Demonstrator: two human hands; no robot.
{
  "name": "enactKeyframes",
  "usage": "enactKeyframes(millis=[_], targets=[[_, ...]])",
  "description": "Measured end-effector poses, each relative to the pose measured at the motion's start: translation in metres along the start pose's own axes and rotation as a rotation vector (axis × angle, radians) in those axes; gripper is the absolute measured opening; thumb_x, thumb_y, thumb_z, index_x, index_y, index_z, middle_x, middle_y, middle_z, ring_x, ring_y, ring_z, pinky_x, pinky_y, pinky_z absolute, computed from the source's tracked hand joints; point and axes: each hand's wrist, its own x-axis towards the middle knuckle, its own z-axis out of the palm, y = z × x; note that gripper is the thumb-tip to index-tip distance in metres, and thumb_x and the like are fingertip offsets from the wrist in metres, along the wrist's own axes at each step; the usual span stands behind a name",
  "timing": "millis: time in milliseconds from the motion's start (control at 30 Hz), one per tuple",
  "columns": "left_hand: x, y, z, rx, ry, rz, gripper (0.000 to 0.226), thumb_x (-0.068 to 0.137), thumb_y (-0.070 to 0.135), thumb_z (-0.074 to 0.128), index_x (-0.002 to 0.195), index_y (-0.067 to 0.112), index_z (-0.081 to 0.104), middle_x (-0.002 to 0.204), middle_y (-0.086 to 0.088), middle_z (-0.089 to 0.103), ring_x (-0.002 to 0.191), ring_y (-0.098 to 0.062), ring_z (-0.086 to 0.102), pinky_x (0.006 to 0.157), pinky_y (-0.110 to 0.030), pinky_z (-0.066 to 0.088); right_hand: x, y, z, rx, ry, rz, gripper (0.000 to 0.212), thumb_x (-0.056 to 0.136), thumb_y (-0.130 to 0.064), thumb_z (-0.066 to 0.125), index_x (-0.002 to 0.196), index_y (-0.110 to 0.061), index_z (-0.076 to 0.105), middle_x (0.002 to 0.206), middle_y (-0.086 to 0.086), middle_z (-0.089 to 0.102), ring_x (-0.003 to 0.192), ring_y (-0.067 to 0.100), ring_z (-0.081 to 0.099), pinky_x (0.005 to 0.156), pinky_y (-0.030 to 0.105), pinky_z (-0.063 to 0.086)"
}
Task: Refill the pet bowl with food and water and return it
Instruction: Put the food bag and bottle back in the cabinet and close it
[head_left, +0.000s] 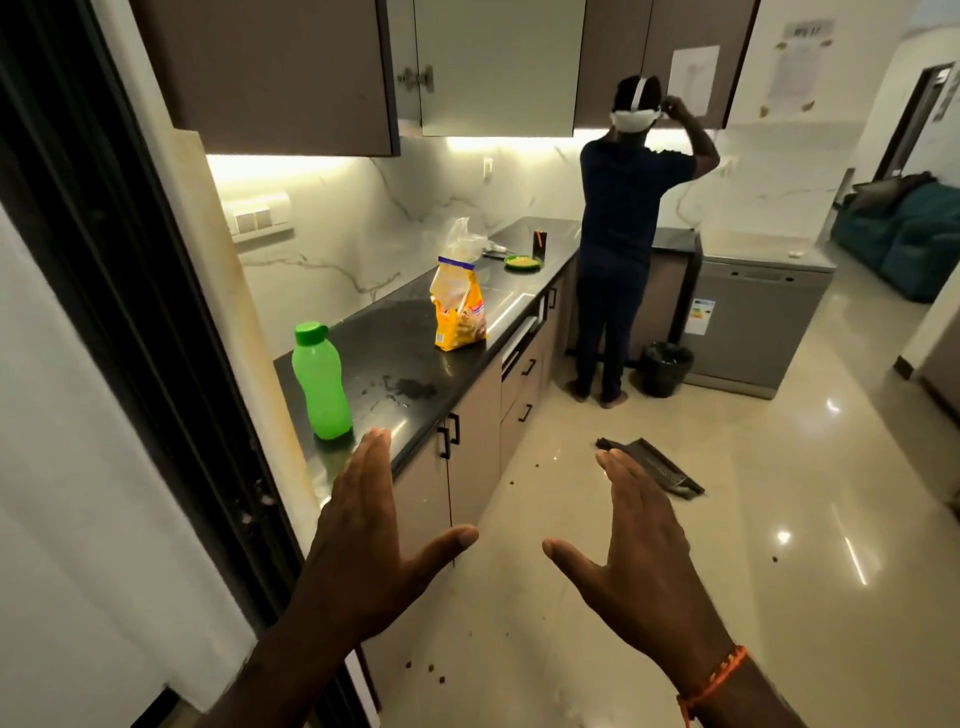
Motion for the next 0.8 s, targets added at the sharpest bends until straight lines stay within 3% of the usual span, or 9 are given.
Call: enactKeyframes(millis=[267, 433, 800], targets=[[0.066, -0.007, 0.042, 0.024, 0.014, -0.062, 0.132, 0.064, 0.106, 0.028, 0.160, 0.029, -0.017, 0.172, 0.002, -0.010, 0.158, -0.013, -0.006, 0.125, -0.033, 0.005, 0.081, 0.030, 0.016, 0.066, -0.014, -0.040, 0.109, 0.080, -0.067, 0.071, 0.160, -0.032, 0.006, 0.169, -0.011, 0.012, 0.155, 0.010, 0.010, 0.124, 0.039, 0.022], [0.139, -0.021, 0.085, 0.019, 0.018, -0.049, 0.123, 0.067, 0.104, 0.032, 0.152, 0.039, -0.029, 0.171, 0.006, -0.014, 0.157, -0.010, -0.012, 0.124, -0.033, 0.003, 0.168, 0.051, 0.037, 0.075, -0.008, -0.082, 0.110, 0.079, -0.068, 0.070, 0.160, -0.032, 0.005, 0.169, -0.008, 0.013, 0.155, 0.012, 0.011, 0.123, 0.037, 0.020], [0.359, -0.057, 0.141, -0.006, -0.021, -0.159, 0.136, 0.057, 0.108, 0.025, 0.156, 0.030, -0.026, 0.169, 0.005, -0.025, 0.155, -0.011, -0.019, 0.124, -0.033, -0.001, 0.404, 0.070, 0.070, 0.110, -0.037, -0.166, 0.110, 0.079, -0.068, 0.070, 0.160, -0.032, 0.006, 0.169, -0.006, 0.014, 0.154, 0.012, 0.014, 0.123, 0.035, 0.022]])
